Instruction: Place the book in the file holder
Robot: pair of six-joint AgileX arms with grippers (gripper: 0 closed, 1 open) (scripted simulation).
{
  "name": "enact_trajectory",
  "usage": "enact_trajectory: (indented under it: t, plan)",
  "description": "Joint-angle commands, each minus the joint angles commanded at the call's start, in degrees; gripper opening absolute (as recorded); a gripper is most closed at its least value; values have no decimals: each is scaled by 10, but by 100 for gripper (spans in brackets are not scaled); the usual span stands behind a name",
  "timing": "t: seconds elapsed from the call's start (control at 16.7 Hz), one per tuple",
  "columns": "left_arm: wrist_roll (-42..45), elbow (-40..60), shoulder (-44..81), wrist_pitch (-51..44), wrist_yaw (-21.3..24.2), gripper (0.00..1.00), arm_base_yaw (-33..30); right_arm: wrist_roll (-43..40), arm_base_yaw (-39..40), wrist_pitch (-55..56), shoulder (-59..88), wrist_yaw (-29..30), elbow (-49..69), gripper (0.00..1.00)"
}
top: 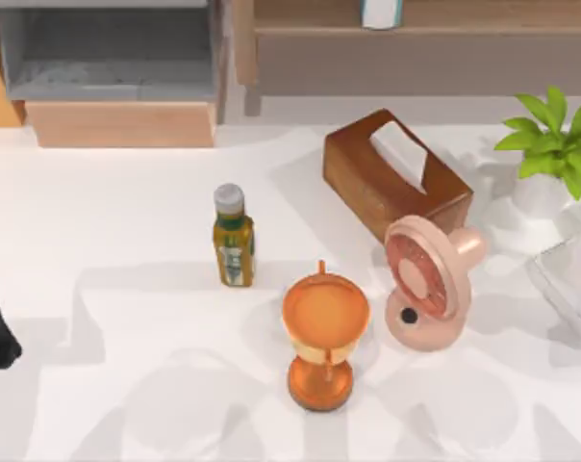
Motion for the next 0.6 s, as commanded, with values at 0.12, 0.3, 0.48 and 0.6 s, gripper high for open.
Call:
enact_trajectory:
  t: [0.12,0.3,0.48,0.6]
  plan:
    - [0,0,0,0,0,100,0,0,0,0,0,0,0,100]
    - [-4,26,31,14,-14,100,-16,0,0,0,0,0,0,100]
    - [-8,89,109,44,-47,100,-52,0,0,0,0,0,0,100]
    - [-9,147,185,70,-78,100,-83,0,0,0,0,0,0,100]
